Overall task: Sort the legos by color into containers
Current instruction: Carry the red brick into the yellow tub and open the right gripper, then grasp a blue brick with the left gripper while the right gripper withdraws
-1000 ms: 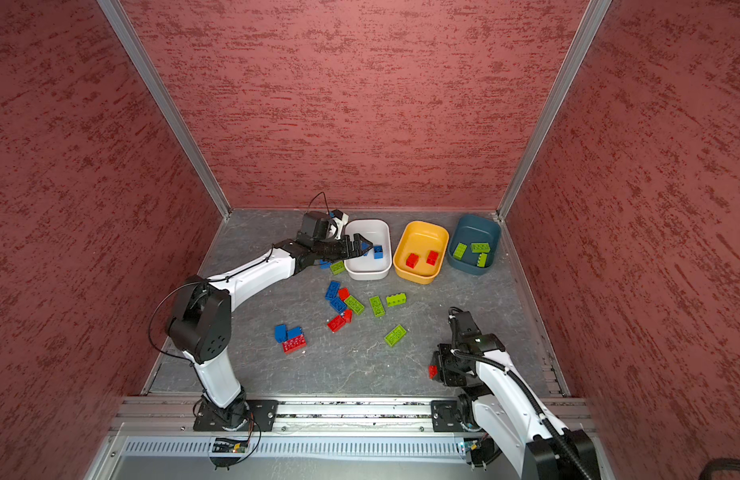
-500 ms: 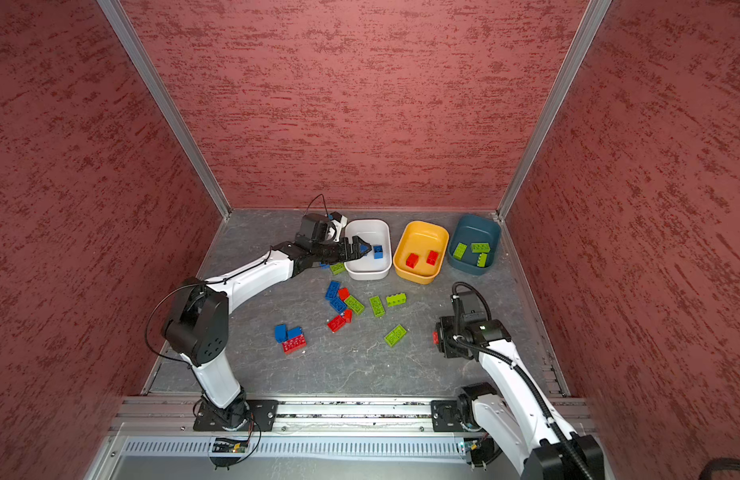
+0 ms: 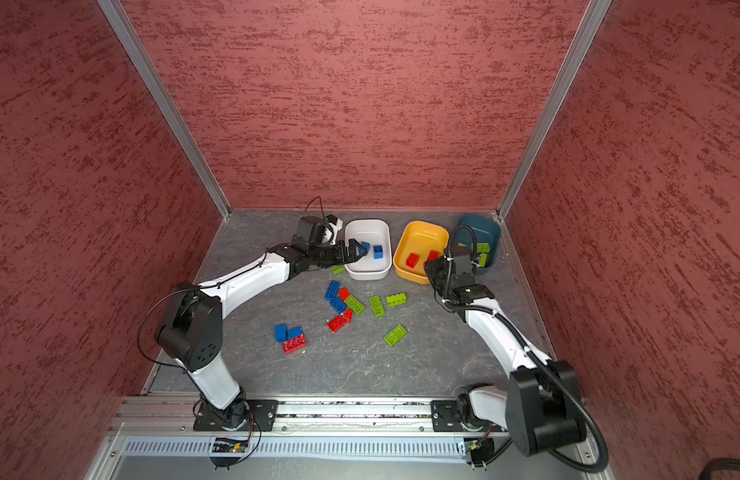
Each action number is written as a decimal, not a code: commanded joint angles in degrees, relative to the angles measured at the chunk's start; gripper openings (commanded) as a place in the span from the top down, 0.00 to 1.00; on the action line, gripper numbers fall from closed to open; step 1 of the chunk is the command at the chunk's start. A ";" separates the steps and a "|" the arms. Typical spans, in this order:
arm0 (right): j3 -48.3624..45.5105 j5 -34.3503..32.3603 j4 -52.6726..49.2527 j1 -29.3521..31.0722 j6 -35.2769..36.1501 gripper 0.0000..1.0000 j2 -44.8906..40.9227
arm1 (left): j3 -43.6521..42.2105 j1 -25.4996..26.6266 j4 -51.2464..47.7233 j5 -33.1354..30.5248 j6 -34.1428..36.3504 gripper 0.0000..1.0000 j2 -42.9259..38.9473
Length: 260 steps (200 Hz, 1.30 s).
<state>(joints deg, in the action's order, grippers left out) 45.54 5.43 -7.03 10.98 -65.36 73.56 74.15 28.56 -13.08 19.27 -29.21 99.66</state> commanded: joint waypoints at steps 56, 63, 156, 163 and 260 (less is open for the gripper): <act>15.70 -4.44 12.05 0.50 16.09 0.81 20.34 | -1.38 0.14 -10.70 -11.54 -2.11 0.01 -2.94; 17.01 -5.49 11.69 0.51 14.70 0.81 22.04 | -1.60 0.34 -11.97 -12.76 -2.52 0.00 -2.98; 22.78 -11.62 9.21 0.47 7.71 0.27 27.71 | -3.79 -0.30 -18.27 -19.25 -0.21 0.01 0.39; 22.51 -11.75 8.72 0.46 8.78 0.23 26.77 | -4.03 -0.45 -18.27 -18.49 0.83 0.00 0.62; 10.00 -20.16 9.89 0.46 15.33 0.01 7.49 | -0.01 -0.91 -20.40 -15.31 3.37 0.35 10.00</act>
<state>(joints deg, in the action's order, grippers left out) 60.99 -9.67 -0.25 11.31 -51.07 86.56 71.40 27.90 -32.82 3.60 -26.30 107.33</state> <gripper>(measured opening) 0.989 0.674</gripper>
